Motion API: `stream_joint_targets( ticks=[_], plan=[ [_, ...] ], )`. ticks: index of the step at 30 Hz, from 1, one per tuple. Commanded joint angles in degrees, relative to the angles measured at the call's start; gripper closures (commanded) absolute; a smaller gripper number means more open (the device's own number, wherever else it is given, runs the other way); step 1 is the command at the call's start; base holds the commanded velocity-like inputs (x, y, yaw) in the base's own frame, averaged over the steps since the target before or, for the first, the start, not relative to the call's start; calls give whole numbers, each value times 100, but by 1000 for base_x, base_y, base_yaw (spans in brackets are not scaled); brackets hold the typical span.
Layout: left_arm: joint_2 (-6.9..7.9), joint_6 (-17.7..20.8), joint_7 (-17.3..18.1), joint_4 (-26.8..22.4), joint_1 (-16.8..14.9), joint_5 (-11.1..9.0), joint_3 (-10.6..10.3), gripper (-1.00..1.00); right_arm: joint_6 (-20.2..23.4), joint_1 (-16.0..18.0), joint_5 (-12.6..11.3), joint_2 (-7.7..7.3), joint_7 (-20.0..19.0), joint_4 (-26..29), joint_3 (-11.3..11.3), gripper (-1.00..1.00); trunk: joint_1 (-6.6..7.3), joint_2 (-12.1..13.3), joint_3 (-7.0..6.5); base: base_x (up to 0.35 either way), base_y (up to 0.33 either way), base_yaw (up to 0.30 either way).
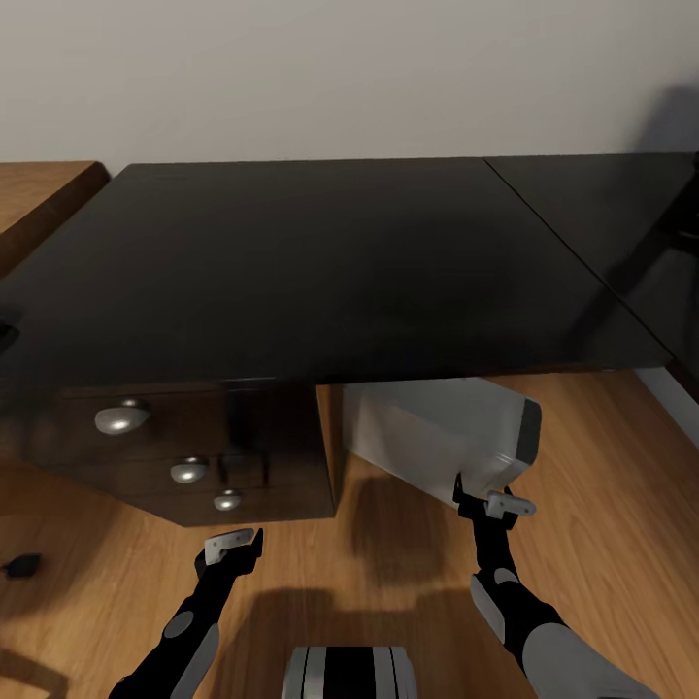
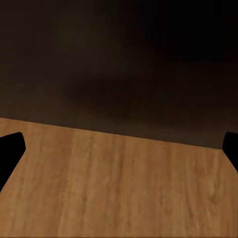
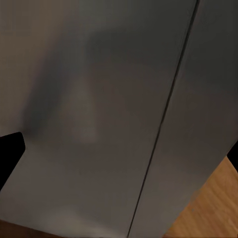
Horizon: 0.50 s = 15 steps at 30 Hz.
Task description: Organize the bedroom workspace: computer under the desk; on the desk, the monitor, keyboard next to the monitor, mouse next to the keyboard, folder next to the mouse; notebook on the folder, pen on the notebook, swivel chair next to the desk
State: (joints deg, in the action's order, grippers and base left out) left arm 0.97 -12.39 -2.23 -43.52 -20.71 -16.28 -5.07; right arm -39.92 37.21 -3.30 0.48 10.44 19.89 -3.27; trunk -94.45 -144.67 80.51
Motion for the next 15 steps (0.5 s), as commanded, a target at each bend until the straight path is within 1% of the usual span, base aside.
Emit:
stream_joint_targets(
  ticks=[1,6,15],
  plan=[
    [8,-26,-23,5,-3,-60,-38,-100,-16,6,4,5,-42,-3,2,-100,-1,-1,3,166,0,0],
    [8,-26,-23,9,-3,-60,-38,-100,-16,6,4,5,-42,-3,2,-100,-1,-1,3,97,0,0],
    [8,-26,-23,10,-3,-60,-38,-100,-17,6,4,5,-42,-3,2,-100,-1,-1,3,14,0,0]
  ],
)
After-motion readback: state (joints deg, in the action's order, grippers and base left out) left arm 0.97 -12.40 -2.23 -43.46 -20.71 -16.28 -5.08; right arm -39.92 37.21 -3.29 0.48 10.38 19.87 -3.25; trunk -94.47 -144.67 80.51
